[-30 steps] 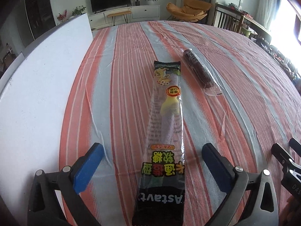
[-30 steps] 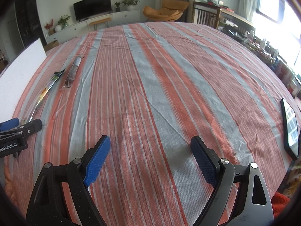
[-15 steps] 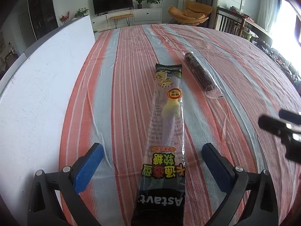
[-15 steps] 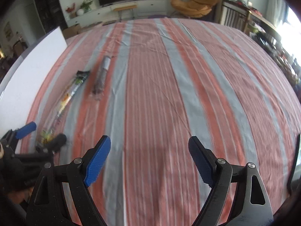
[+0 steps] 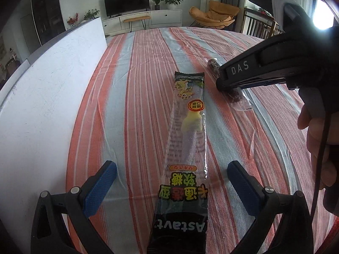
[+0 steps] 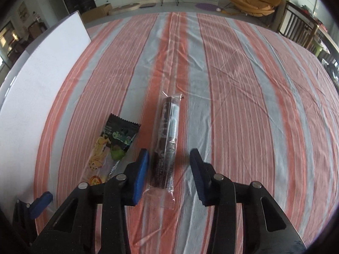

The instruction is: Organize snacks

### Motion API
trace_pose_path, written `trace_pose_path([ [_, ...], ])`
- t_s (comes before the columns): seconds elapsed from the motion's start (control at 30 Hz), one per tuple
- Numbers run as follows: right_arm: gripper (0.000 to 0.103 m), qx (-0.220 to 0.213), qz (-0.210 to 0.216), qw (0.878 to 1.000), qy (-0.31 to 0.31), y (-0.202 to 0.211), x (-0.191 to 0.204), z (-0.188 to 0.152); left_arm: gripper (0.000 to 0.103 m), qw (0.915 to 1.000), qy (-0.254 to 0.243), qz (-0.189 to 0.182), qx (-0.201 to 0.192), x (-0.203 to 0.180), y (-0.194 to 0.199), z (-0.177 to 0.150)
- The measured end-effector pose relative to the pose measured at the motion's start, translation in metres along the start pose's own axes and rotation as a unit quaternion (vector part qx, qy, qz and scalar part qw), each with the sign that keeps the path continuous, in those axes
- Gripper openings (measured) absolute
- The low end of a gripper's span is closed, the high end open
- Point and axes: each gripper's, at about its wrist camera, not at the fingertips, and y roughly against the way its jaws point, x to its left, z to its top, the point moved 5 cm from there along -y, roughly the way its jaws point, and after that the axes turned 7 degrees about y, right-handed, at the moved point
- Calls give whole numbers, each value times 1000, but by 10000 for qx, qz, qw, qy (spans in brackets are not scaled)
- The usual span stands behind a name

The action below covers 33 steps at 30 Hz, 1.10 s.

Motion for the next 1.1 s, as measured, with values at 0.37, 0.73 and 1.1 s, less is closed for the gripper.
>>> trace_pose_path([
  [0.37,20,37,-100,9998,-180,35,-40,-62,103,10000,-5,0,0,-2,-1,3],
  [0.73,22,-707,-724,9915,-822,82,-85,-159,103,10000,-6,-1,2,-1,-1,2],
  [1.1,82,-879,-1019,9840,-1167,78,-97,-162,103,10000,-8,1,4,-1,-1,2],
])
